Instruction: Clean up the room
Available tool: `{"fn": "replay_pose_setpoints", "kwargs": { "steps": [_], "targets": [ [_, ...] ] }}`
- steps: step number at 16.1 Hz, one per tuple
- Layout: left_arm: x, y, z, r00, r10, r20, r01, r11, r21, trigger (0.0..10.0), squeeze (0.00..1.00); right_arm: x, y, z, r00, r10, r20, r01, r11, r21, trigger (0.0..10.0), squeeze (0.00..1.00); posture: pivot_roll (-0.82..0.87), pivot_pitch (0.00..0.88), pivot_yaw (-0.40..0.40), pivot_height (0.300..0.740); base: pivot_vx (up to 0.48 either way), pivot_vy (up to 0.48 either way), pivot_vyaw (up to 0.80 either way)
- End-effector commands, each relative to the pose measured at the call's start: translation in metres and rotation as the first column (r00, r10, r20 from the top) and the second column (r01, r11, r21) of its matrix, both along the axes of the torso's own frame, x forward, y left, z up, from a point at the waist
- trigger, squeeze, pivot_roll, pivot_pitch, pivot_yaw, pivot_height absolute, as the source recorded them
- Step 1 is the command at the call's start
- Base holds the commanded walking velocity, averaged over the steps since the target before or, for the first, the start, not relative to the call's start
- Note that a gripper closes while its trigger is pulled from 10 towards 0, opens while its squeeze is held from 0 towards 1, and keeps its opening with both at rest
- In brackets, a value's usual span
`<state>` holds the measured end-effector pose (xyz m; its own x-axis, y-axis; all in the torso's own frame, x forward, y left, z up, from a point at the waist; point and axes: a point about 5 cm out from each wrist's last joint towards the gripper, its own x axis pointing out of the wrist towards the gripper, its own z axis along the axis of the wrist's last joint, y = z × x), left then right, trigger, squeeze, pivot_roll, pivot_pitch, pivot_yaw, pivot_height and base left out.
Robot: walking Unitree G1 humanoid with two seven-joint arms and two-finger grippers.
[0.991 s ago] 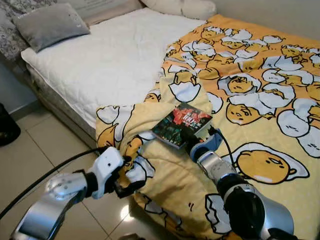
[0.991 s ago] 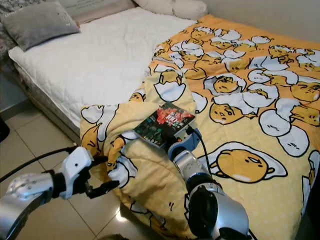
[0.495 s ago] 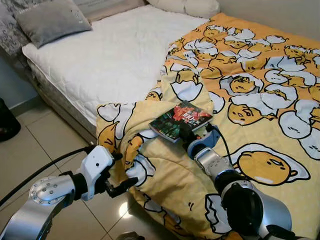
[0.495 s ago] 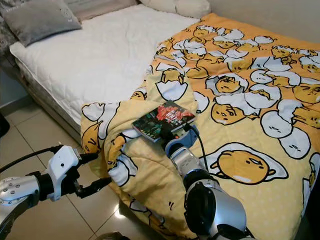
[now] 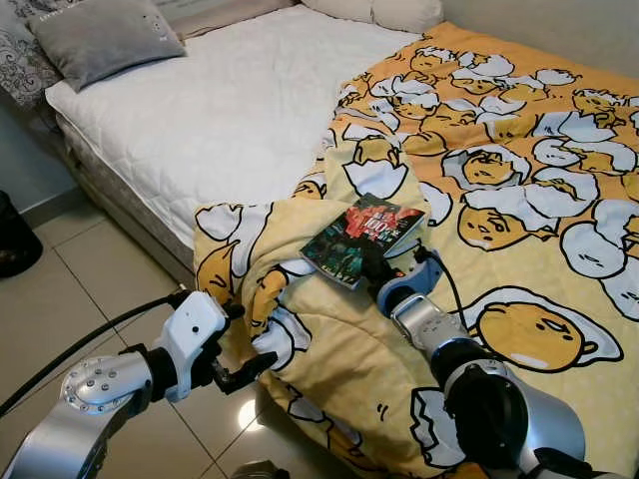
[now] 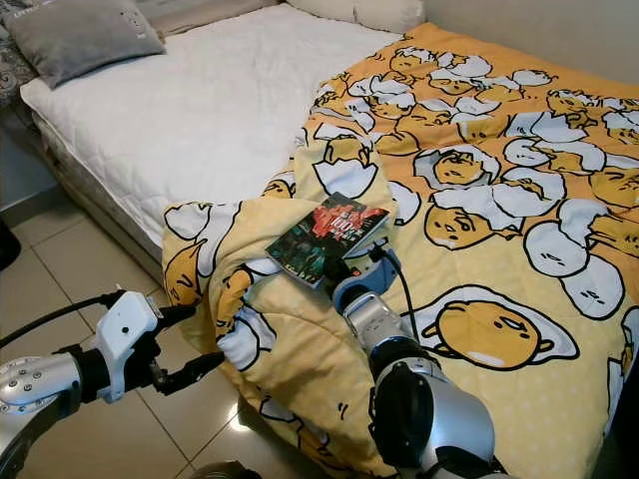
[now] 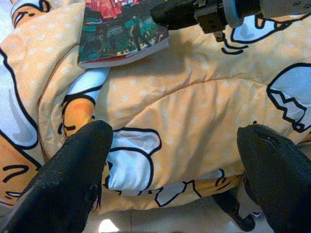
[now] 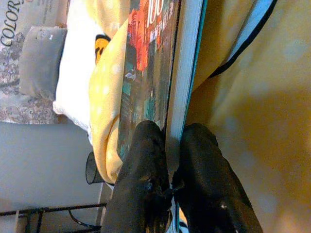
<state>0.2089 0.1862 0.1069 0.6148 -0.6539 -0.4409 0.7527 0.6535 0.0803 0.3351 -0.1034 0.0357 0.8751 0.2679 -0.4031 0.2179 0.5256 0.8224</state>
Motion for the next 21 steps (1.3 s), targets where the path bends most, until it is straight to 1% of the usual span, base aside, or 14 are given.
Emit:
{"fn": "replay_pose_setpoints", "kwargs": {
  "steps": [1, 2, 4, 6, 7, 9, 11, 12, 13, 16, 17, 18, 20, 21],
  "targets": [
    [0.002, 0.005, -0.001, 0.999, 0.042, 0.012, -0.042, 0.999, -0.011, 10.0, 1.0, 0.008, -0.021, 0.008, 0.996, -0.081, 0.035, 0.081, 0.997, -0.014, 0.0, 0.0, 0.09, 0.0, 0.016, 0.74, 0.0, 0.0, 0.0],
    [0.002, 0.005, -0.001, 0.999, 0.044, 0.011, -0.044, 0.999, -0.016, 10.0, 1.0, 0.007, -0.026, 0.007, 0.995, -0.091, 0.036, 0.092, 0.996, -0.021, 0.0, 0.0, 0.08, 0.0, 0.016, 0.74, 0.0, 0.0, 0.0],
    [0.002, 0.004, -0.004, 0.999, 0.037, 0.007, -0.037, 0.999, -0.029, 10.0, 1.0, 0.002, -0.047, 0.001, 0.995, -0.093, 0.04, 0.095, 0.994, -0.052, 0.0, 0.0, 0.05, 0.0, 0.022, 0.74, 0.0, 0.0, 0.0],
    [0.002, -0.002, -0.009, 1.0, 0.022, 0.004, -0.022, 0.999, -0.041, 10.0, 1.0, -0.015, -0.069, -0.016, 0.999, -0.038, -0.022, 0.034, 0.987, -0.155, 0.0, 0.0, 0.05, 0.0, 0.022, 0.74, 0.0, 0.0, 0.0],
    [0.003, -0.004, -0.011, 1.0, 0.014, 0.005, -0.013, 0.999, -0.043, 10.0, 1.0, -0.022, -0.077, -0.022, 0.998, -0.033, -0.047, 0.024, 0.985, -0.171, 0.0, 0.0, 0.03, 0.0, 0.018, 0.74, 0.0, 0.0, 0.0],
    [0.006, -0.005, -0.018, 1.0, -0.014, -0.005, 0.013, 0.999, -0.037, 10.0, 1.0, -0.032, -0.084, -0.031, 0.994, -0.024, -0.103, 0.006, 0.985, -0.172, 0.0, 0.0, 0.01, 0.0, 0.023, 0.74, 0.0, 0.0, 0.0],
    [0.009, -0.008, -0.026, 0.999, -0.048, -0.009, 0.047, 0.998, -0.034, 10.0, 1.0, -0.04, -0.082, -0.038, 0.988, -0.008, -0.155, -0.02, 0.984, -0.176, 0.0, 0.0, 0.0, 0.0, 0.029, 0.74, 0.0, 0.0, 0.0],
    [0.011, -0.012, -0.028, 0.998, -0.069, -0.004, 0.068, 0.997, -0.041, 10.0, 1.0, -0.04, -0.08, -0.038, 0.988, -0.006, -0.153, -0.021, 0.984, -0.176, 1.7, 0.0, 0.0, 0.0, 0.025, 0.74, 0.0, 0.0, 0.0],
    [0.012, -0.017, -0.029, 0.994, -0.111, -0.002, 0.111, 0.993, -0.051, 10.0, 1.0, -0.038, -0.078, -0.037, 0.988, -0.005, -0.154, -0.023, 0.984, -0.178, 10.0, 0.0, 0.01, 0.0, 0.019, 0.74, 0.0, 0.0, 0.0],
    [0.019, -0.029, -0.03, 0.985, -0.173, 0.021, 0.174, 0.983, -0.053, 10.0, 1.0, -0.035, -0.077, -0.035, 0.988, -0.051, -0.149, 0.027, 0.987, -0.159, 10.0, 0.0, 0.02, 0.0, 0.014, 0.74, 0.0, 0.0, 0.0],
    [0.024, -0.035, -0.023, 0.982, -0.184, 0.038, 0.186, 0.981, -0.059, 10.0, 1.0, -0.034, -0.078, -0.035, 0.985, -0.083, -0.152, 0.061, 0.988, -0.145, 10.0, 0.91, 0.02, 0.0, 0.014, 0.74, 0.0, 0.0, 0.0],
    [0.025, -0.036, -0.018, 0.981, -0.187, 0.044, 0.189, 0.98, -0.06, 10.0, 1.0, -0.033, -0.078, -0.035, 0.984, -0.092, -0.151, 0.07, 0.987, -0.144, 10.0, 1.0, 0.02, 0.0, 0.014, 0.74, 0.0, 0.0, 0.0],
    [0.025, -0.038, -0.005, 0.978, -0.199, 0.063, 0.203, 0.977, -0.062, 10.0, 1.0, -0.032, -0.074, -0.035, 0.981, -0.109, -0.158, 0.086, 0.985, -0.148, 10.0, 1.0, 0.04, 0.0, 0.021, 0.74, 0.0, 0.0, 0.0],
    [0.024, -0.038, -0.004, 0.978, -0.201, 0.063, 0.205, 0.977, -0.061, 10.0, 1.0, -0.032, -0.073, -0.036, 0.981, -0.11, -0.16, 0.086, 0.985, -0.148, 10.0, 1.0, 0.04, 0.0, 0.021, 0.74, 0.0, 0.0, 0.0]
  ]
}}
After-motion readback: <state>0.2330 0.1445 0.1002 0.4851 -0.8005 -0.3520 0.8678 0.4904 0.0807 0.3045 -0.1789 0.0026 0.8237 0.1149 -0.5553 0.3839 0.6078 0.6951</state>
